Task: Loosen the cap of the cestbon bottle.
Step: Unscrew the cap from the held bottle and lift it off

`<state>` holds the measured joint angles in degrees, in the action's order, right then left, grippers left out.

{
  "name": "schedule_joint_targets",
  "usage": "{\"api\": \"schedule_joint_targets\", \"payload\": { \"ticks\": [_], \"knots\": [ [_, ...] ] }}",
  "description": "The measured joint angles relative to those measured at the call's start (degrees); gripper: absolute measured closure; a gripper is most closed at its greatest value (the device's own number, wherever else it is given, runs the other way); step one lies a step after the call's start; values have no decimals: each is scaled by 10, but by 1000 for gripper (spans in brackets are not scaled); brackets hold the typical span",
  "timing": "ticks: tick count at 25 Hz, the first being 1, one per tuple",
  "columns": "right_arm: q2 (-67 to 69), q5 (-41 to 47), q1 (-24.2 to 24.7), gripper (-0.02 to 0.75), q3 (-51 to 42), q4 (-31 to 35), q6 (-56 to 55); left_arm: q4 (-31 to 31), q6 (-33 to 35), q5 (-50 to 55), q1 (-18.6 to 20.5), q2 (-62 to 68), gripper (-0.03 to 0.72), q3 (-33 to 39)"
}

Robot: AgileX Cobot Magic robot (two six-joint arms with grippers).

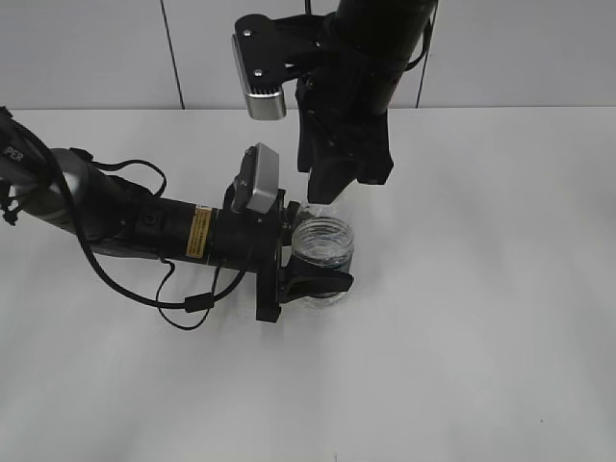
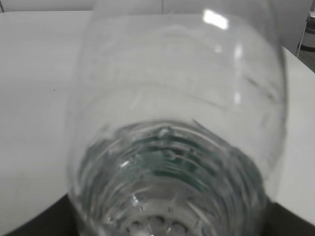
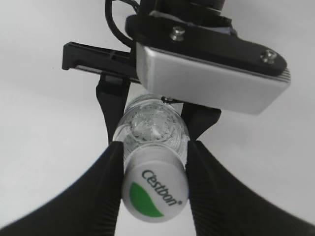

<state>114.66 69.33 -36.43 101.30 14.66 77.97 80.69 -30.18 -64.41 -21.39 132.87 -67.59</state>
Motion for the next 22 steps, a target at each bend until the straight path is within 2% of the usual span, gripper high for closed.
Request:
{"api": "schedule_joint_targets", "payload": {
  "ticks": [22],
  "knots": [
    [0, 0, 0, 426, 0, -3, -57, 2, -3, -1, 0, 0, 287, 0]
  ]
}}
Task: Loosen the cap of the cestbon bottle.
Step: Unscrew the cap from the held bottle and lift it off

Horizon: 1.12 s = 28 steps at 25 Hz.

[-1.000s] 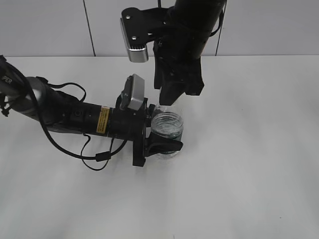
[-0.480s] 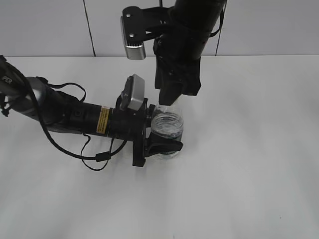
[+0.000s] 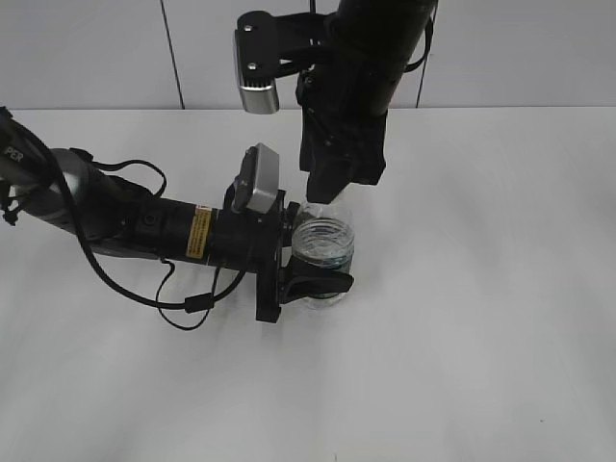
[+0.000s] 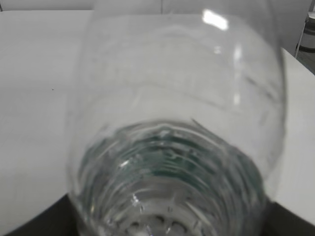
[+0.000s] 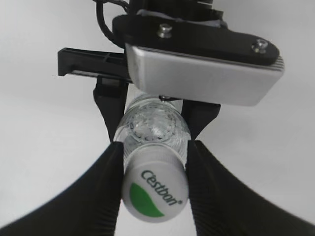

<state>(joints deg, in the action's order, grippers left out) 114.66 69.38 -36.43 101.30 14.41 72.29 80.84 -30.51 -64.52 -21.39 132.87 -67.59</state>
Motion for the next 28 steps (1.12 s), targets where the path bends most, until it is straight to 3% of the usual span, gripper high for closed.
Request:
{"api": "schedule_joint_targets", "payload": {
  "ticks": [28],
  "knots": [
    [0, 3, 0, 346, 18, -18, -132, 0, -6, 0, 0, 0, 287, 0]
  ]
}}
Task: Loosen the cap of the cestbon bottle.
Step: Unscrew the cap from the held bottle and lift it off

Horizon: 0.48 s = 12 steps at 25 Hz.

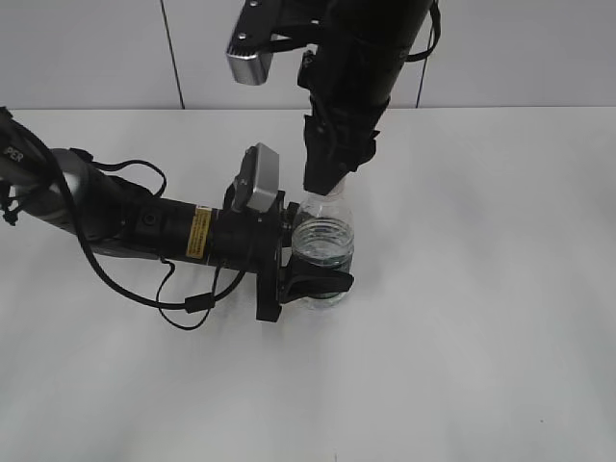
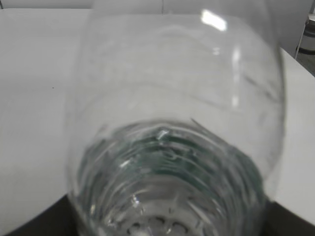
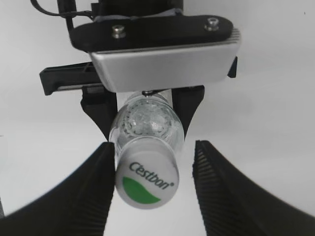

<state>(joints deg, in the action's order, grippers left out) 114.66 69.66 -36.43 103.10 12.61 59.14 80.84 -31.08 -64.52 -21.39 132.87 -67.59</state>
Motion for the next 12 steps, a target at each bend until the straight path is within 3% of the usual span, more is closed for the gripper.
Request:
{"api": "schedule_joint_targets", "payload": {
  "ticks": [12],
  "knots": [
    [-20, 3, 0, 340, 1, -35, -242, -1, -6, 1, 0, 1, 287, 0]
  ]
}}
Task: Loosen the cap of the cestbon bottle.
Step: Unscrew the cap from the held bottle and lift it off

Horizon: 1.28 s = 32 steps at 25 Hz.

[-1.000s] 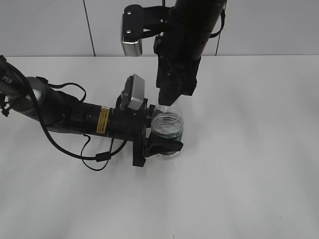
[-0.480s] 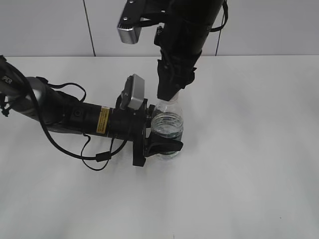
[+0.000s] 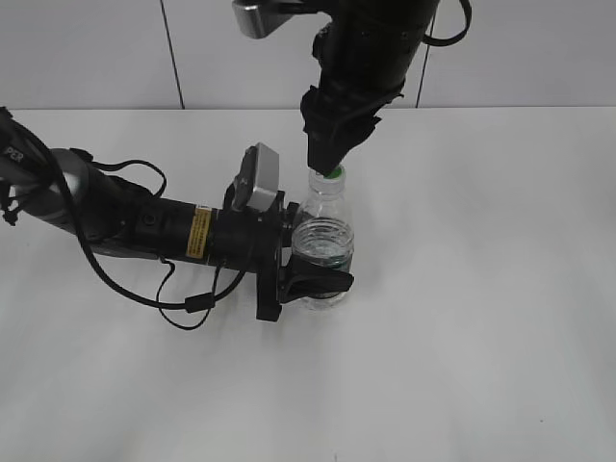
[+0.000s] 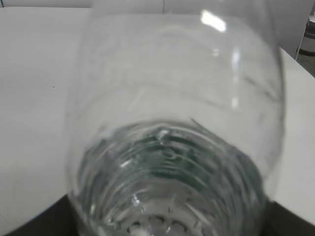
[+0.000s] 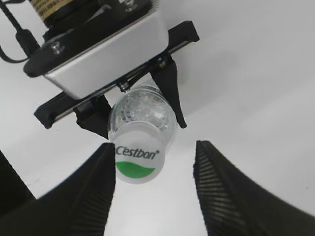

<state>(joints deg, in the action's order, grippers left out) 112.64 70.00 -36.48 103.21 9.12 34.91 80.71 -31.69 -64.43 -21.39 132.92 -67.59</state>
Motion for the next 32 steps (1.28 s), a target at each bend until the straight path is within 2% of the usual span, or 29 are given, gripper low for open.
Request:
{"api": "schedule_joint_targets", "payload": {
  "ticks": [11, 16, 21, 32],
  "knots": [
    [-3, 0, 0, 340, 1, -1, -349, 0, 0, 0, 0, 0, 287, 0],
    [-3, 0, 0, 340, 1, -1, -456, 0, -1, 0, 0, 0, 287, 0],
    [-3, 0, 0, 340, 1, 0, -525, 0, -3, 1, 0, 0, 288, 0],
    [-2, 0, 0, 340, 1, 14, -551, -1, -5, 1, 0, 0, 288, 0]
  ]
}}
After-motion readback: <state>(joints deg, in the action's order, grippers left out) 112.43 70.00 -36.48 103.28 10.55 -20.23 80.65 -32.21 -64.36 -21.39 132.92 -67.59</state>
